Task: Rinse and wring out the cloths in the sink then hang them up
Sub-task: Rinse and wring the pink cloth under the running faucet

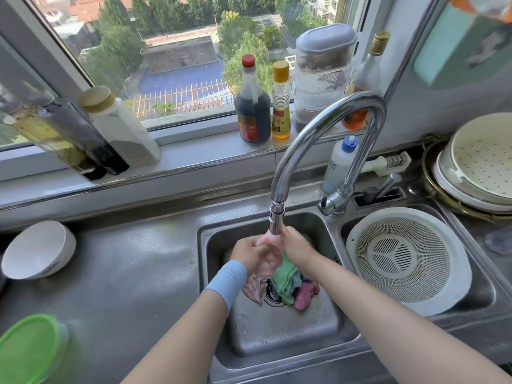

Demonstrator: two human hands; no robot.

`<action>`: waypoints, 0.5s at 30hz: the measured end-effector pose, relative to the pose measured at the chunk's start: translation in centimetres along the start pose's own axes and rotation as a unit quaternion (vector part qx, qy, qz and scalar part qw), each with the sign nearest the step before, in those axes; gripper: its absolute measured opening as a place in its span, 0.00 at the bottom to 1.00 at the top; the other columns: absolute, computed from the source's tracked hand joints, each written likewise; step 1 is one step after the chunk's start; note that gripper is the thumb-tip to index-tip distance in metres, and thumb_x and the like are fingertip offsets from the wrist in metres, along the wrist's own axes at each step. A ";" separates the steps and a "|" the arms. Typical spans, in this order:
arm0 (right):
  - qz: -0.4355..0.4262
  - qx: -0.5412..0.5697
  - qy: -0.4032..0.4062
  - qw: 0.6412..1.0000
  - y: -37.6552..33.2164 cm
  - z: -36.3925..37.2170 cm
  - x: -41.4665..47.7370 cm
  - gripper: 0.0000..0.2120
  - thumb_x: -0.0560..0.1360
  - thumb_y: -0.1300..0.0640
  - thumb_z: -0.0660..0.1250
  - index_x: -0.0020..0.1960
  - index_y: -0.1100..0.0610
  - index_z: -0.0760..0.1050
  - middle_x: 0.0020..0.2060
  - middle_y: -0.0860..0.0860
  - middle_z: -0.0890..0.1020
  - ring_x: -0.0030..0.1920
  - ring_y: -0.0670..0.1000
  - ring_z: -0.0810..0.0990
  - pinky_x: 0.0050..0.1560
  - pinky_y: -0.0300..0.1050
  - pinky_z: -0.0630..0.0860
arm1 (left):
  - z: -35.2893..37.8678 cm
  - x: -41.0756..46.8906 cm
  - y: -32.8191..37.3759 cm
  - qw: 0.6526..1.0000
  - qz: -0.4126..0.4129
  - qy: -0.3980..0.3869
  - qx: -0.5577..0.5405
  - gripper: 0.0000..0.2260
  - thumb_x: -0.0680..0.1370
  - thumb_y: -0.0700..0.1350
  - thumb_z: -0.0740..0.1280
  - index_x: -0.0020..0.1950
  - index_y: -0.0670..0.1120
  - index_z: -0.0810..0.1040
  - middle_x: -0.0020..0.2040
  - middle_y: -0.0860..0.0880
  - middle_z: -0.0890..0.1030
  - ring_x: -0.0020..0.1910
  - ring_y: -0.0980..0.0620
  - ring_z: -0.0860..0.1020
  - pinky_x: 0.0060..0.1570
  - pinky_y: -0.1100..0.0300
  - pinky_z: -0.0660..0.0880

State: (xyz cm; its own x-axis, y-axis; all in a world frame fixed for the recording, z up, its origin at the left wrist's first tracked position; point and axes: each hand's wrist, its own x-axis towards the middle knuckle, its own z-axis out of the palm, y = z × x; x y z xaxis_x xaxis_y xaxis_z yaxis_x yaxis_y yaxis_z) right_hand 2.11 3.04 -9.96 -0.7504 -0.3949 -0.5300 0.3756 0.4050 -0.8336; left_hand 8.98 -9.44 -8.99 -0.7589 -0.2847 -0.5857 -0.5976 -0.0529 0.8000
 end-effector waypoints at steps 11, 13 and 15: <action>-0.136 -0.063 0.016 0.989 2.7 1.6 -1.7 0.21 0.79 0.47 0.64 0.71 0.38 0.63 0.61 0.49 0.66 0.61 0.41 0.72 0.63 0.39 0.66 | 2.4 -1.2 1.7 0.860 -0.083 -0.133 -0.486 0.14 0.80 0.43 0.56 0.57 0.37 0.76 0.50 0.39 0.79 0.50 0.43 0.79 0.60 0.51 0.72; -0.174 -0.144 0.045 0.973 3.5 1.6 -1.9 0.21 0.79 0.47 0.64 0.71 0.43 0.63 0.56 0.47 0.65 0.56 0.46 0.73 0.57 0.39 0.67 | 2.1 -1.2 0.9 0.866 -0.085 -0.140 -0.473 0.20 0.83 0.49 0.51 0.61 0.38 0.76 0.52 0.39 0.80 0.51 0.44 0.81 0.57 0.52 0.74; -0.191 -0.267 0.081 0.941 3.5 0.7 -1.7 0.21 0.79 0.47 0.63 0.70 0.48 0.64 0.53 0.50 0.68 0.51 0.54 0.75 0.46 0.44 0.67 | 1.7 -1.2 0.1 0.922 -0.095 -0.110 -0.358 0.20 0.82 0.51 0.53 0.62 0.41 0.77 0.50 0.42 0.83 0.45 0.48 0.82 0.48 0.55 0.76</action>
State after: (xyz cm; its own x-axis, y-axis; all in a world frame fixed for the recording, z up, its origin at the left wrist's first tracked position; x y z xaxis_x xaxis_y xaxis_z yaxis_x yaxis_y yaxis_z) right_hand 5.11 4.57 -12.11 -0.8648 -0.4818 -0.1412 -0.2326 0.6338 -0.7377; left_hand 9.34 -7.44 -8.42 -0.7392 -0.0075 -0.6735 -0.4612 -0.7232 0.5141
